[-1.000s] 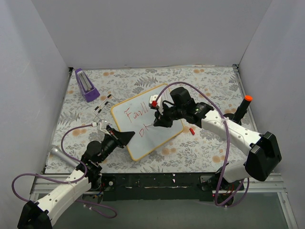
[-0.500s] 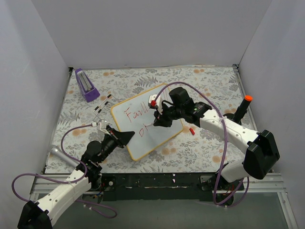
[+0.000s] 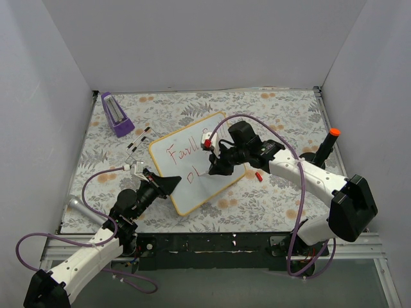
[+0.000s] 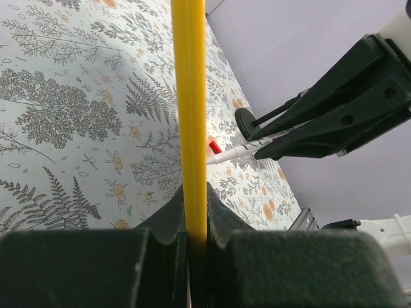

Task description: Write a sentence on the whiteboard

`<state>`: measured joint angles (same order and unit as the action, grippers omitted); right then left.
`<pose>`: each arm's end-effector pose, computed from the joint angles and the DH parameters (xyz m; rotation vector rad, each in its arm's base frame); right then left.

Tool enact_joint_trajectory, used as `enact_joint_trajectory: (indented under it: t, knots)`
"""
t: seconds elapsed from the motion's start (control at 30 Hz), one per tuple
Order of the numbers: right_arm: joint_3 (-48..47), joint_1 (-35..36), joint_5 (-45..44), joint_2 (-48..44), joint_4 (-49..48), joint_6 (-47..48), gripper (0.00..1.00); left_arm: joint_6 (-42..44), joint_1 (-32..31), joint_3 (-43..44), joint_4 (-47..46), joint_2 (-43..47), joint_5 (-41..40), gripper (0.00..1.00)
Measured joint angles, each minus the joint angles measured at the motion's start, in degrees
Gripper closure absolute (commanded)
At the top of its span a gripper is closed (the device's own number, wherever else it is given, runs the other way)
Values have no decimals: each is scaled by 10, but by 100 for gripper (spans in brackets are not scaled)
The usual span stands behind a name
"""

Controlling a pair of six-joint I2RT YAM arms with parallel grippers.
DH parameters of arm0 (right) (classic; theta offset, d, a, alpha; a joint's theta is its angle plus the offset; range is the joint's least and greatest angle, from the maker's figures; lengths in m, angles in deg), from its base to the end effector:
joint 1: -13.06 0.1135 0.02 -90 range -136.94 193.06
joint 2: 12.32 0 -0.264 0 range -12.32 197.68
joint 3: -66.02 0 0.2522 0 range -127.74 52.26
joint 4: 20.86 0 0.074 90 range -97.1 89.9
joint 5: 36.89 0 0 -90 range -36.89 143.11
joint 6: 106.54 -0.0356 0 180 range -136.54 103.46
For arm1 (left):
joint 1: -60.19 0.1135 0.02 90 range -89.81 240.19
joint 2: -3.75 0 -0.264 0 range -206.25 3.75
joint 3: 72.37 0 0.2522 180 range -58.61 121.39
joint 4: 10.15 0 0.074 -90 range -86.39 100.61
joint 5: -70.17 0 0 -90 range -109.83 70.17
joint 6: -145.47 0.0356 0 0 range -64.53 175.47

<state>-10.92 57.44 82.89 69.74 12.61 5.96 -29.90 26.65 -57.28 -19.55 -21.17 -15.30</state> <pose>0.2140 0.2342 0.2870 -1.4714 1.7087 0.7882 0.1139 -0.0789 0.1809 -0.7439 1.6973 -1.6200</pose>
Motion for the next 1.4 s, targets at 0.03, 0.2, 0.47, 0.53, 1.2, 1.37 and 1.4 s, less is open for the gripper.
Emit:
enact_joint_trajectory:
  t: [0.03, 0.2, 0.47, 0.53, 1.2, 1.37, 1.4]
  knots:
    - [4, 0, 2, -1, 0, 0, 99, 0, 0, 0, 0, 0, -1, 100]
    - [16, 3, 7, -6, 5, 2, 99, 0, 0, 0, 0, 0, -2, 100]
    - [22, 27, 15, -7, 10, 2, 99, 0, 0, 0, 0, 0, -2, 100]
    - [22, 30, 16, -7, 11, 2, 99, 0, 0, 0, 0, 0, -2, 100]
    - [-38, -7, 23, 18, 16, -11, 99, 0, 0, 0, -10, -2, 3, 100]
    - [-40, -7, 23, 21, 16, -14, 99, 0, 0, 0, -9, -2, 3, 100]
    - [-40, -7, 22, 21, 16, -15, 99, 1, 0, 0, -9, -2, 3, 100]
